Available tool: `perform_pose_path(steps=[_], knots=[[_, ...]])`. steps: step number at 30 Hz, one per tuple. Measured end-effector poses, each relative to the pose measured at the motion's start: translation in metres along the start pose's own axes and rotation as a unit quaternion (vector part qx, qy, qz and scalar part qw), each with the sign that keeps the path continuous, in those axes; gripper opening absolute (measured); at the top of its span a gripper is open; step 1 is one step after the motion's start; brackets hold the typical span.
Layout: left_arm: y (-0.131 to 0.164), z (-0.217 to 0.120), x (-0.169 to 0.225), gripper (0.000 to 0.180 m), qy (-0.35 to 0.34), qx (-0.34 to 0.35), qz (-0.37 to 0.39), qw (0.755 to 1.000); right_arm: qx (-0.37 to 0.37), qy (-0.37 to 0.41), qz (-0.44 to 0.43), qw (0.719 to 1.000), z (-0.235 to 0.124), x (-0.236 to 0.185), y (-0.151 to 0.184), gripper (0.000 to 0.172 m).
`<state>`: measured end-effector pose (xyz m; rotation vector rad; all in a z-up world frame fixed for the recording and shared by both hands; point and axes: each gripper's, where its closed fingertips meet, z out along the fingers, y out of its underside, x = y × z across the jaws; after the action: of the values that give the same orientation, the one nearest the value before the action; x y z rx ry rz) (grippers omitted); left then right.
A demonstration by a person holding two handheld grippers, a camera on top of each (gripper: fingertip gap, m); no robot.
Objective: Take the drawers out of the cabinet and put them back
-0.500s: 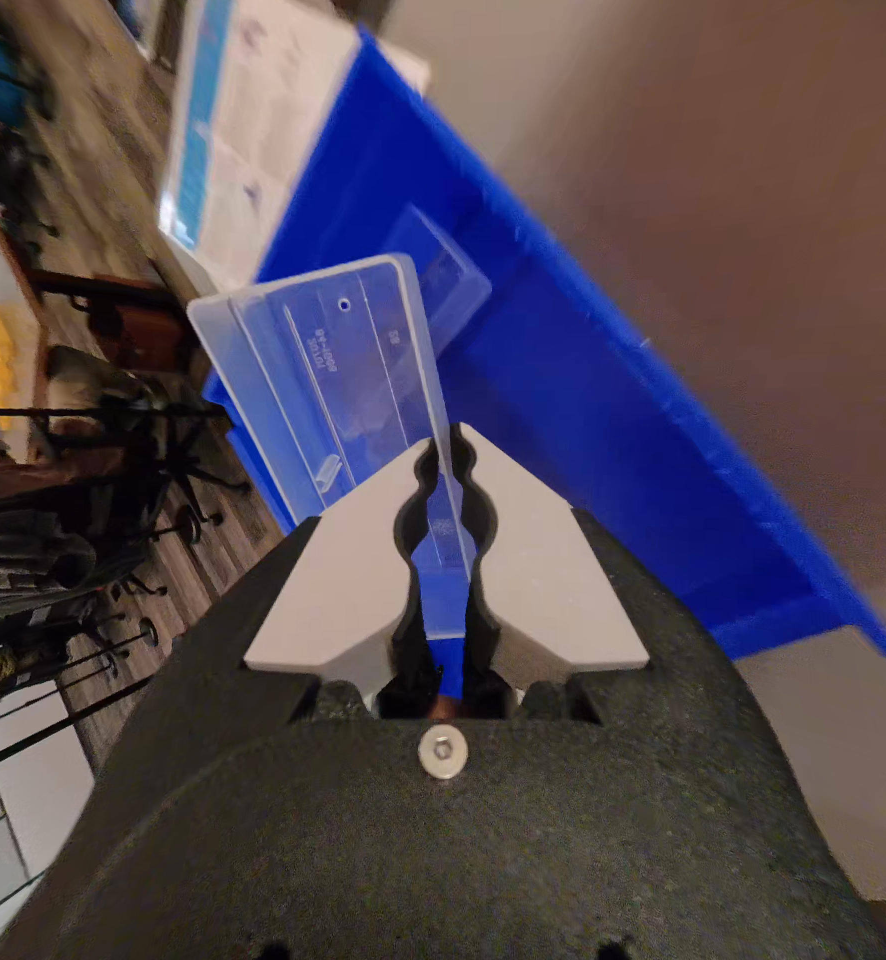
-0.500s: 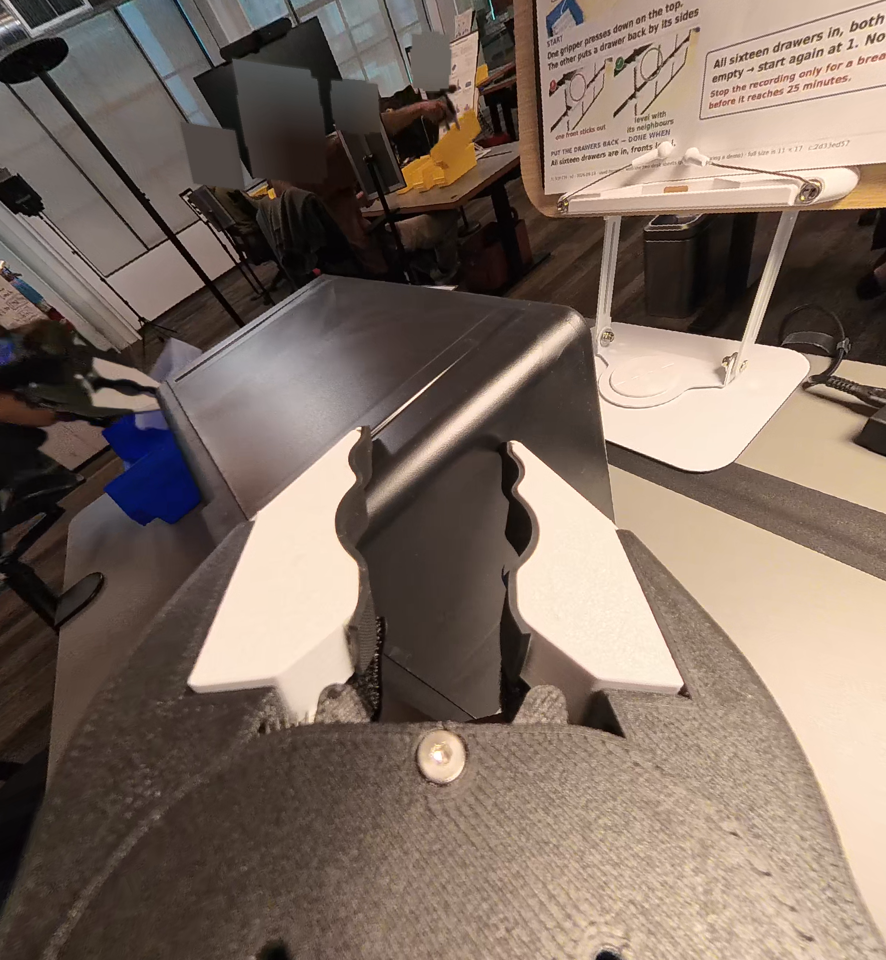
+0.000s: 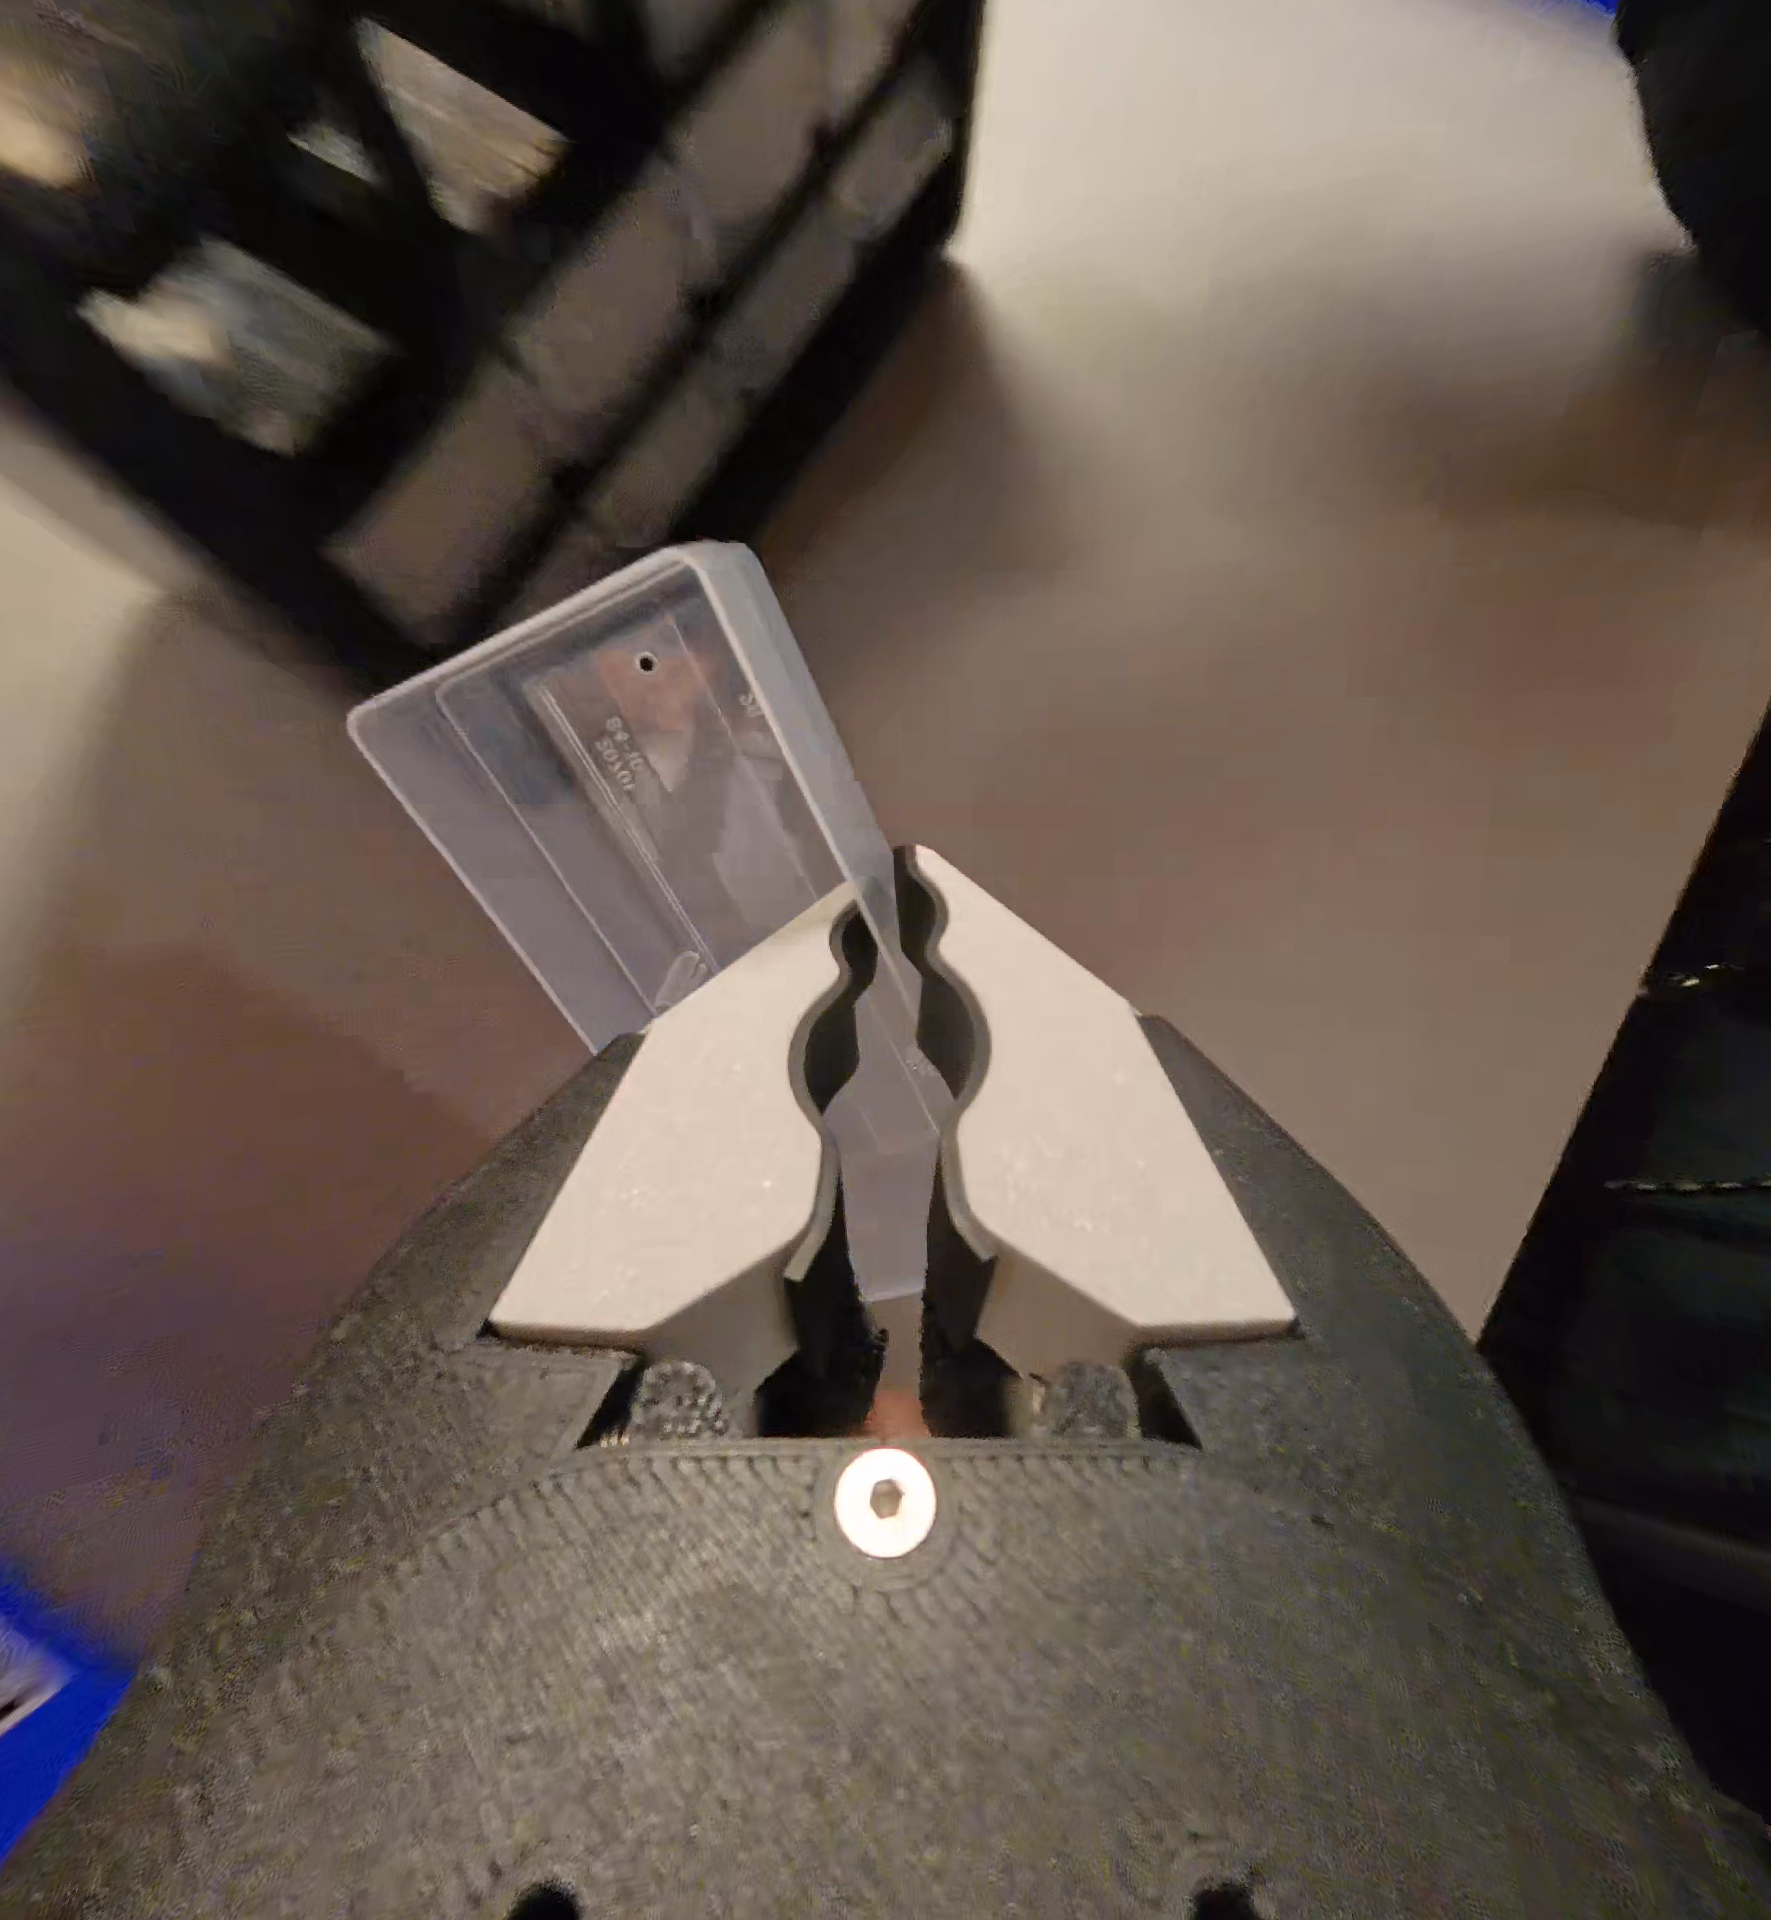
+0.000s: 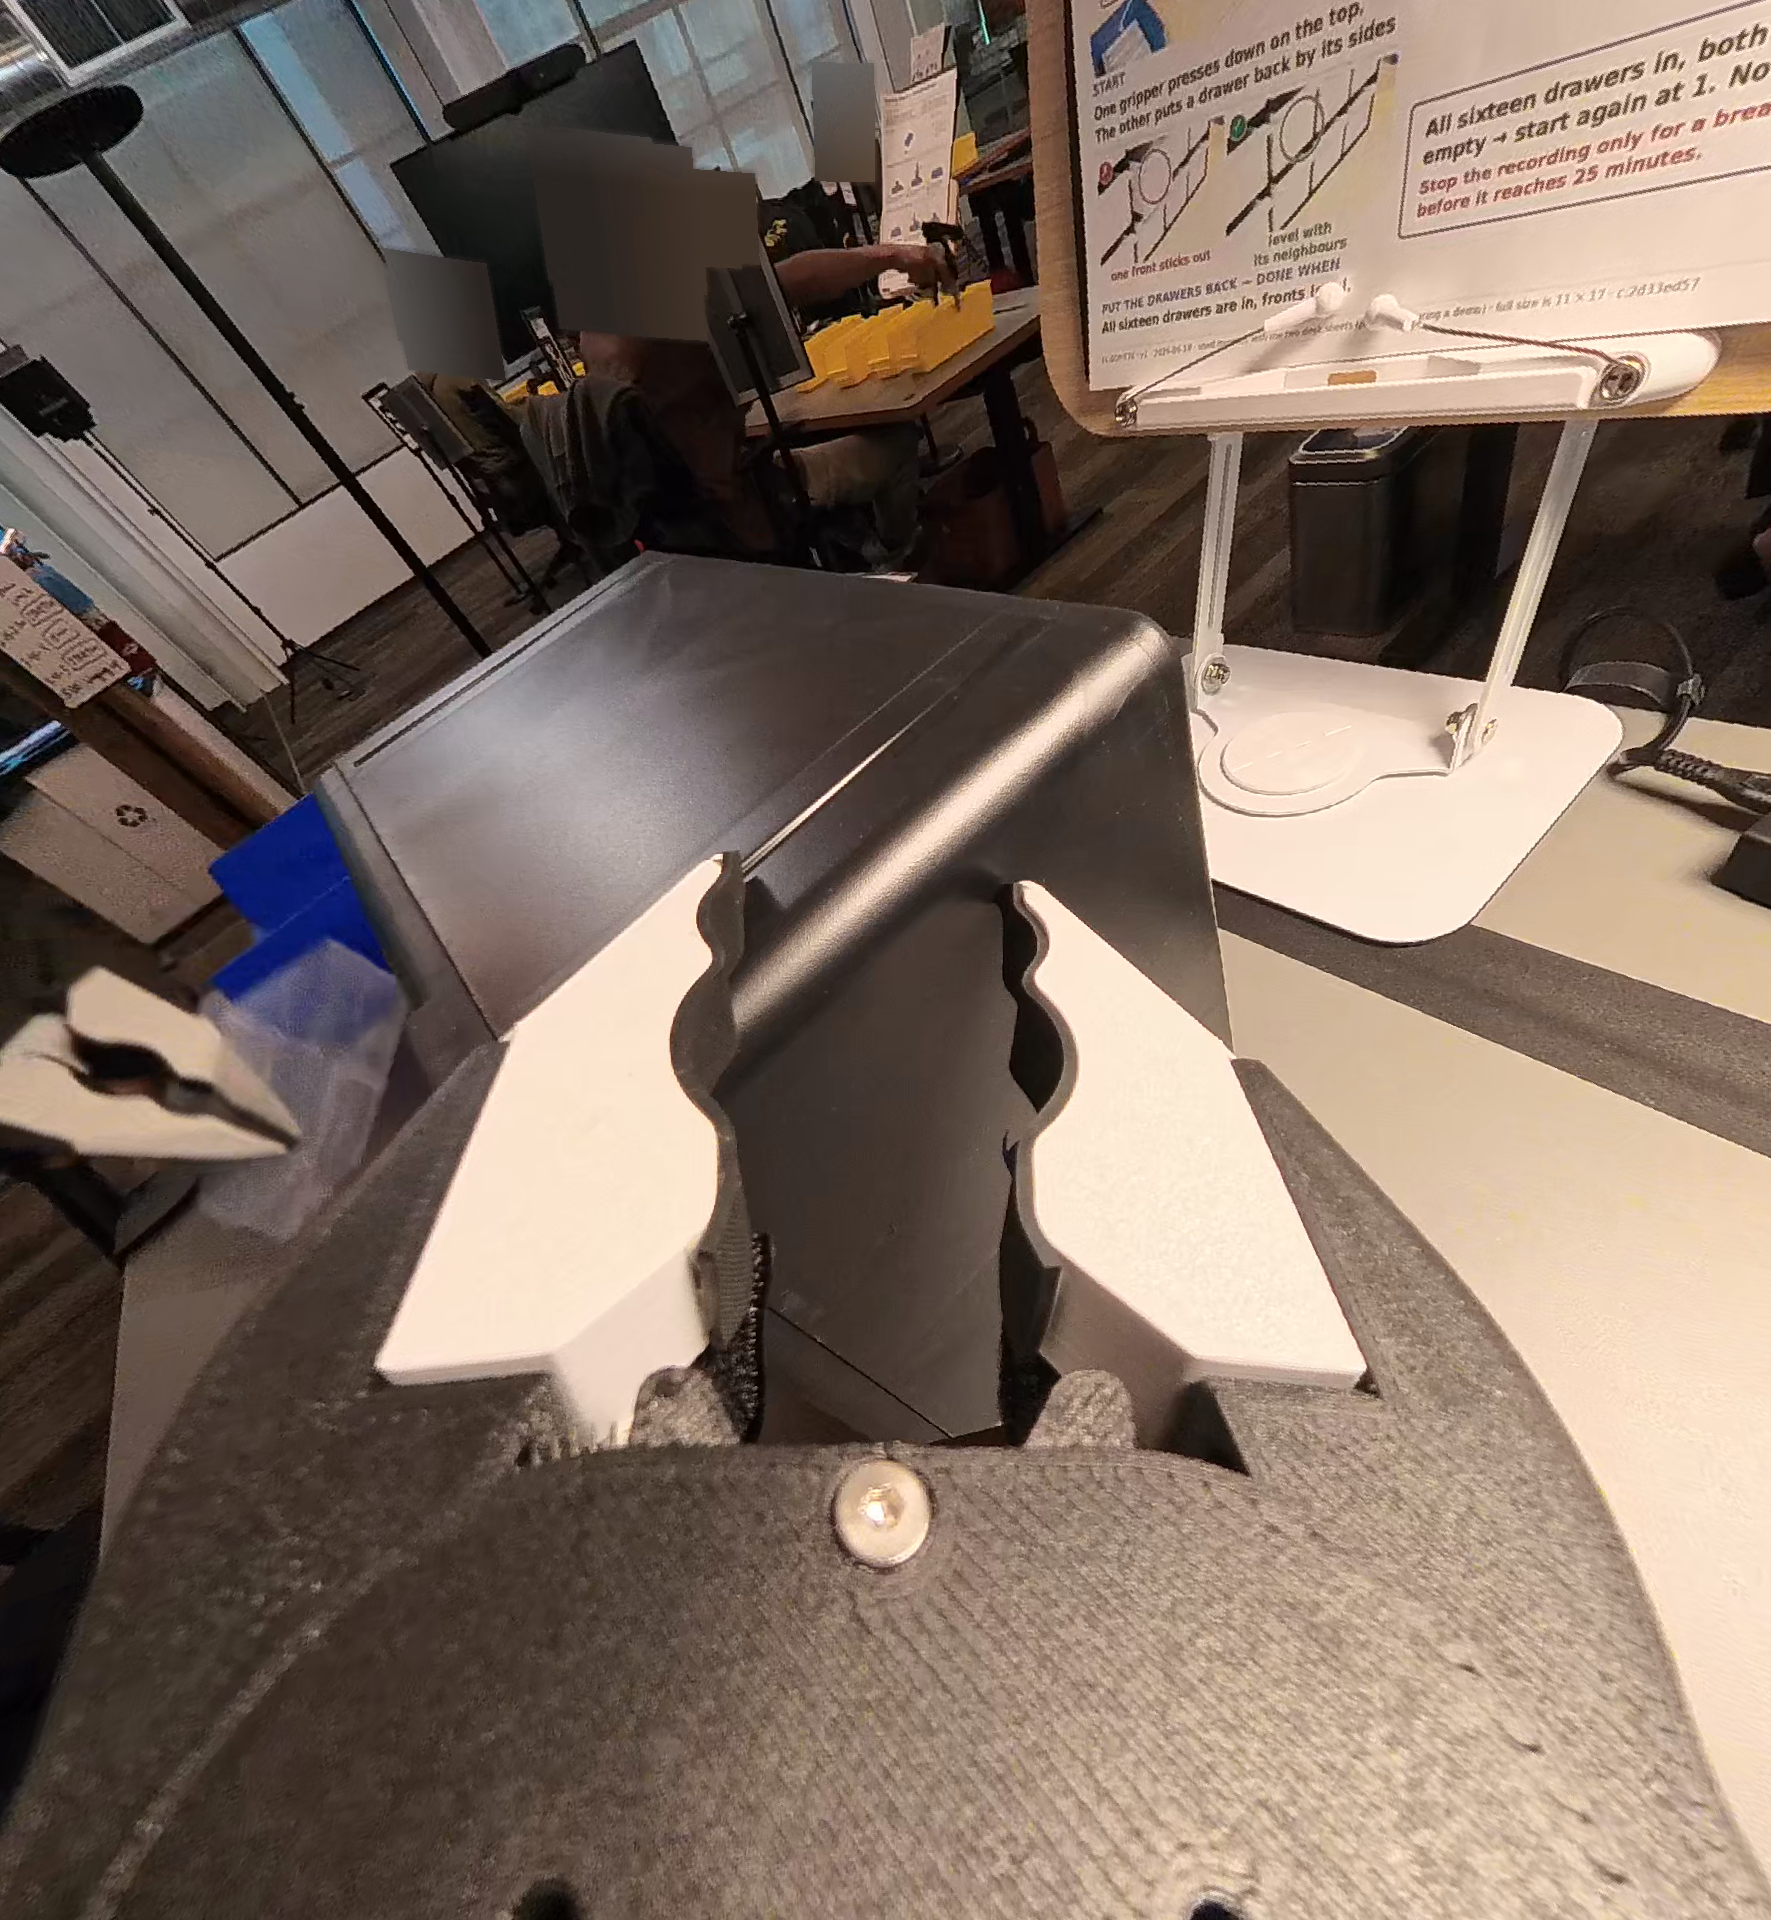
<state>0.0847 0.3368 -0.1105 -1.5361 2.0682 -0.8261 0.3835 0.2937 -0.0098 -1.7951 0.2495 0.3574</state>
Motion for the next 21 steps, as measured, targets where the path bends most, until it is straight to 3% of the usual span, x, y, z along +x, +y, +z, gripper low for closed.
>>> perform_pose_path(steps=[5,10,15,21], knots=[[0.010,0.063,0.032,0.004,0.065,-0.012,-0.041,0.997,0.000,-0.001,0.001,1.000,0.000,0.000,0.000,0.053],[0.009,0.090,0.052,0.011,0.089,-0.015,-0.029,0.995,-0.001,-0.001,0.000,1.000,0.000,0.000,0.000,0.053],[0.011,0.074,0.063,0.046,0.108,0.005,0.071,0.992,-0.001,-0.002,-0.001,1.000,0.000,0.000,0.000,0.053],[0.046,0.035,0.062,0.060,0.122,-0.027,0.261,0.957,0.000,-0.003,0.000,1.000,0.000,0.000,0.000,0.053]])
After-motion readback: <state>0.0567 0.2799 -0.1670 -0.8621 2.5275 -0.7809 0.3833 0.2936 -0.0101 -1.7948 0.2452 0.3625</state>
